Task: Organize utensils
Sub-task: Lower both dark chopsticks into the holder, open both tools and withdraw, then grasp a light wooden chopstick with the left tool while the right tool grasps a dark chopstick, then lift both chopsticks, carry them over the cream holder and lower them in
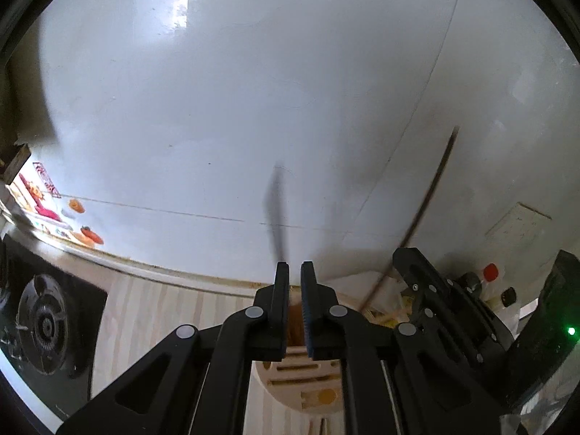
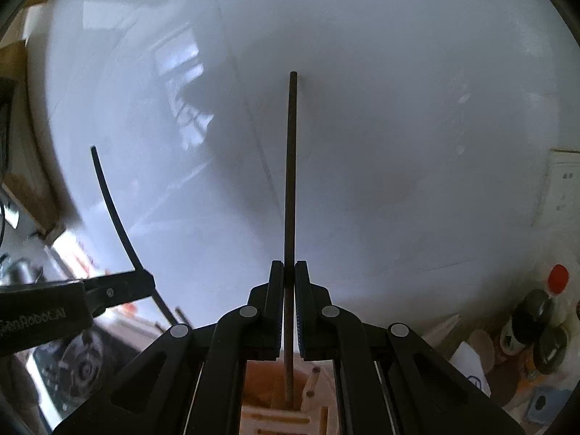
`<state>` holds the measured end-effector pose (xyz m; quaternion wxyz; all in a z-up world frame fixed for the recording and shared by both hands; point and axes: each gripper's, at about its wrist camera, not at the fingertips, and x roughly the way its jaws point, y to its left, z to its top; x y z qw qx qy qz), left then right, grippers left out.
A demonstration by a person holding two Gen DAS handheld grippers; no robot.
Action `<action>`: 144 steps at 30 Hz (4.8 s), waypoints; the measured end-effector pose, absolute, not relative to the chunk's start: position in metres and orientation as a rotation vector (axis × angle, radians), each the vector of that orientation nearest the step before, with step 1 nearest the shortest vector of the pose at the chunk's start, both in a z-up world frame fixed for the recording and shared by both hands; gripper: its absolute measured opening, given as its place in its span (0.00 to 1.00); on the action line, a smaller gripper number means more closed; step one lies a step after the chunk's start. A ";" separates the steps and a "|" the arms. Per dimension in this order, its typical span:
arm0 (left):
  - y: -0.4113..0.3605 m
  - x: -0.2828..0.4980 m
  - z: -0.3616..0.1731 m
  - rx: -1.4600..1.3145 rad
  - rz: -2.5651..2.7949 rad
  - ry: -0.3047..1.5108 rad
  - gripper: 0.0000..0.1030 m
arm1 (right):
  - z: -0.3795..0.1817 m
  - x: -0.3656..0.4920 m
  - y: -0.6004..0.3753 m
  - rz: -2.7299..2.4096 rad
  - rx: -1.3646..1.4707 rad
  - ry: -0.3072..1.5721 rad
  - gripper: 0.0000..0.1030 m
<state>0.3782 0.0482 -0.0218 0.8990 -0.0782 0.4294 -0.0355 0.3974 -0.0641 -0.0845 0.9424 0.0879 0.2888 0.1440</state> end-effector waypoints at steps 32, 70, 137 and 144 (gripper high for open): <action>-0.018 0.206 -0.189 0.071 0.066 1.203 1.00 | -0.194 0.215 -0.257 -0.043 0.156 1.127 0.85; -0.005 0.212 -0.286 0.068 -0.004 1.484 0.05 | -0.357 0.168 -0.198 0.034 -0.023 1.524 0.06; -0.005 0.194 -0.225 0.044 -0.004 1.350 0.04 | -0.332 0.200 -0.162 0.071 0.074 1.462 0.06; -0.005 0.189 -0.168 0.025 -0.017 1.206 0.04 | -0.283 0.193 -0.164 0.115 0.103 1.334 0.05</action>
